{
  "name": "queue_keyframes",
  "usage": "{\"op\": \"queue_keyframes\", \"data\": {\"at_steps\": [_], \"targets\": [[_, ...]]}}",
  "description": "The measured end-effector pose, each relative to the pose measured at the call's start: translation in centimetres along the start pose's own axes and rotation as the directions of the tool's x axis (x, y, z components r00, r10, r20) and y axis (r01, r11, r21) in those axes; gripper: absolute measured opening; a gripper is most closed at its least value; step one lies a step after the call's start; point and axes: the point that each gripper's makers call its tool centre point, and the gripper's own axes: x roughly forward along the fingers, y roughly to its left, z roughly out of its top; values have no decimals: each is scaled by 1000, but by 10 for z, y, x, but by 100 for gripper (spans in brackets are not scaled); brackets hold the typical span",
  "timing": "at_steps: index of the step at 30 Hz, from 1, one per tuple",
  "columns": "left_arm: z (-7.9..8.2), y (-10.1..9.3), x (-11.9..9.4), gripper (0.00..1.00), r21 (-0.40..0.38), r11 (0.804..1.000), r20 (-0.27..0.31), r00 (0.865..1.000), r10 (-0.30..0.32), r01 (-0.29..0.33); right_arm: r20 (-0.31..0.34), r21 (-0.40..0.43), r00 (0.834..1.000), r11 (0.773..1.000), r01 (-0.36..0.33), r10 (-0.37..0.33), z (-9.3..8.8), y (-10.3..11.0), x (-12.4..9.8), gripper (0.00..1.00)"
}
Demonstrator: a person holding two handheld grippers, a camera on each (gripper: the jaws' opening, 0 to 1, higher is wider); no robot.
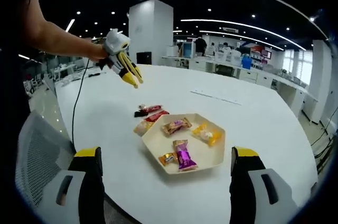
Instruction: Place the target food into the container with the food tongs after gripping and lifting it, then release it inside without dropping or visibly crushing the food.
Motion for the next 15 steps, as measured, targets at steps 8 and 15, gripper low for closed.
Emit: {"op": "queue_keyframes", "data": {"at_steps": [8,15], "targets": [[-9,4,14,25,42,999,3,1000,-24,24,8,-3,1000,1000,3,-3,1,0,0,100],[-25,4,34,25,65,997,-1,999,-49,49,3,-9,1000,1000,12,-12,0,-2,0,99]]}}
